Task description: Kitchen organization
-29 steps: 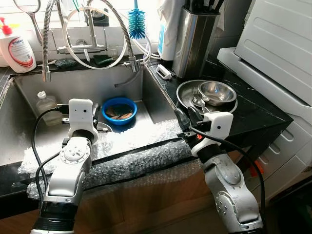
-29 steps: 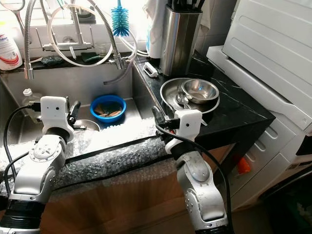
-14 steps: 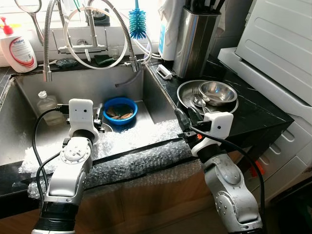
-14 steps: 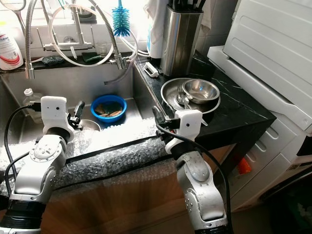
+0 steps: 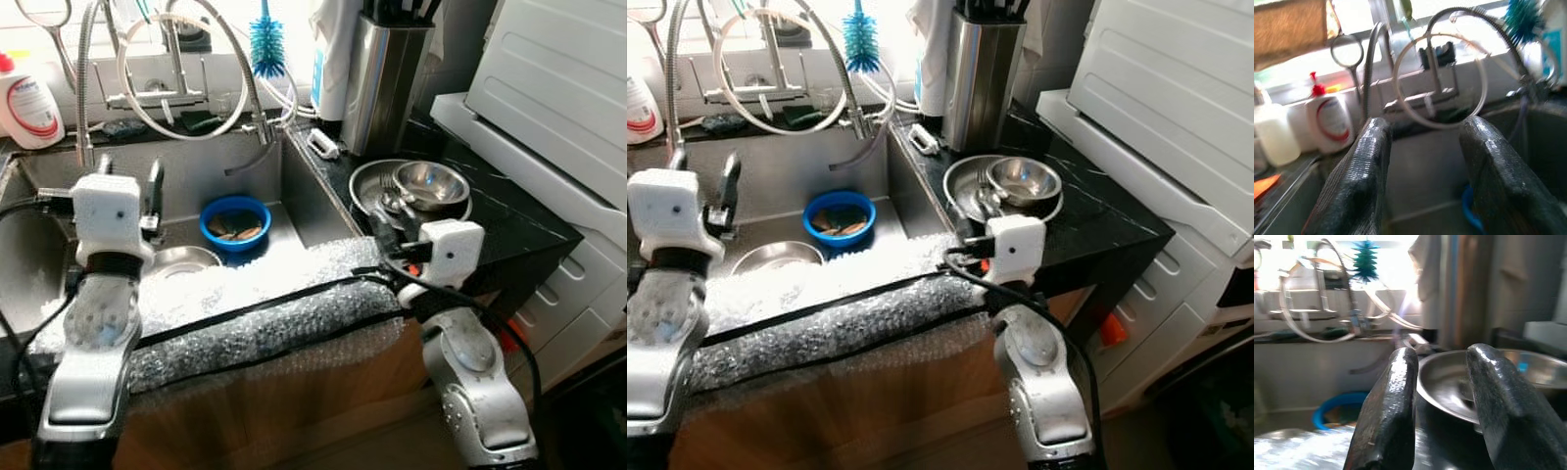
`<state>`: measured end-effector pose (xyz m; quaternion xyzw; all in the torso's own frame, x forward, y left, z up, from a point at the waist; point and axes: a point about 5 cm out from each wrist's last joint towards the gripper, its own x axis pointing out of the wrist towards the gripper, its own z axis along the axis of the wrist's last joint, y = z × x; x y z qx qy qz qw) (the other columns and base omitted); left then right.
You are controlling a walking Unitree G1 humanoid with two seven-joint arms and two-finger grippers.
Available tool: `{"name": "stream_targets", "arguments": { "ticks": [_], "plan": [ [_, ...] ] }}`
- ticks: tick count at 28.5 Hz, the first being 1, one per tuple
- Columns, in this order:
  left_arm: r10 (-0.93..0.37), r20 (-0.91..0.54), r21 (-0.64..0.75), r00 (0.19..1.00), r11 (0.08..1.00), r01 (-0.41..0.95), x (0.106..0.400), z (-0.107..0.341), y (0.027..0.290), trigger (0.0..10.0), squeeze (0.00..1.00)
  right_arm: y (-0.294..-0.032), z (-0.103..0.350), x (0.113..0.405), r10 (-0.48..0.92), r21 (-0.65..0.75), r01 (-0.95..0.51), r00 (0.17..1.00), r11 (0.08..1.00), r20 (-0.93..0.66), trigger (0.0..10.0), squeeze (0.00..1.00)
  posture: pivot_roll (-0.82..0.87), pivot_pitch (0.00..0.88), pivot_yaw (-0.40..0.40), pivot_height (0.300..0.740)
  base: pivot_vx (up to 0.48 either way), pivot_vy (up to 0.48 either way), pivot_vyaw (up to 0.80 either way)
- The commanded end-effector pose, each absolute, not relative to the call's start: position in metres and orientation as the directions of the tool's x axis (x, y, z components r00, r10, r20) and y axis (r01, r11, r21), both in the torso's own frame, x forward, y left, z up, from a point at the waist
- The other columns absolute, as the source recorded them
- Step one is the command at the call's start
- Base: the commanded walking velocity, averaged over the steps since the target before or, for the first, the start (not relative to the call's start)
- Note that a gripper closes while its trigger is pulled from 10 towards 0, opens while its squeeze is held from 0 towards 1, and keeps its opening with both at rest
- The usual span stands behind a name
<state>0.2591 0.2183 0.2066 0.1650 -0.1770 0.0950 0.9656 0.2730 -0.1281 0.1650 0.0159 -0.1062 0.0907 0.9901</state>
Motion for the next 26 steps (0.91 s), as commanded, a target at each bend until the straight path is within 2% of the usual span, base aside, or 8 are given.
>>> {"name": "stream_targets", "arguments": {
  "ticks": [1,6,7,18,19,20,21,26],
  "plan": [
    [0.12,0.406,0.317,0.906,0.911,-0.263,0.252,0.216,0.22,10.0,0.0,-0.136,0.17,0.267,0.15,-0.017,-0.15,0.96,0.989,0.238,10.0,0.0,-0.05,0.015,-0.062,0.727,0.0,0.0,0.0],
    [0.103,0.393,0.313,0.914,0.92,-0.238,0.254,0.211,0.211,10.0,0.0,-0.138,0.155,0.261,0.148,0.006,-0.152,0.973,0.988,0.176,10.0,0.0,-0.06,0.011,-0.06,0.727,0.0,0.0,0.0],
    [0.085,0.396,0.322,0.914,0.92,-0.225,0.256,0.211,0.208,10.0,0.0,-0.138,0.153,0.261,0.14,0.048,-0.15,0.976,0.988,0.17,10.0,1.0,-0.06,0.006,-0.058,0.727,0.0,0.0,0.0],
    [0.048,0.383,0.321,0.923,0.93,-0.182,0.261,0.21,0.2,10.0,0.0,-0.132,0.133,0.262,0.193,0.054,-0.194,0.981,0.979,0.02,10.0,0.98,-0.06,0.0,-0.043,0.727,0.0,0.0,0.0],
    [0.043,0.381,0.325,0.924,0.929,-0.177,0.261,0.21,0.2,10.0,0.0,-0.133,0.129,0.263,0.178,0.048,-0.177,0.984,0.983,-0.007,10.0,0.63,-0.07,0.0,-0.044,0.727,0.0,0.0,0.0],
    [0.037,0.379,0.329,0.925,0.928,-0.172,0.261,0.21,0.2,10.0,0.0,-0.135,0.125,0.263,0.169,0.057,-0.167,0.985,0.984,-0.031,10.0,0.53,-0.07,0.0,-0.044,0.727,0.0,0.0,0.0],
    [0.028,0.377,0.338,0.926,0.927,-0.165,0.261,0.209,0.199,10.0,0.0,-0.136,0.121,0.263,0.161,0.062,-0.157,0.985,0.986,-0.063,10.0,0.0,-0.06,0.0,-0.043,0.727,0.0,0.0,0.0],
    [0.018,0.376,0.34,0.926,0.927,-0.156,0.263,0.21,0.197,10.0,0.0,-0.137,0.118,0.265,0.14,0.062,-0.135,0.985,0.989,-0.096,10.0,0.0,-0.06,0.0,-0.045,0.727,0.0,0.0,0.0]
  ]
}}
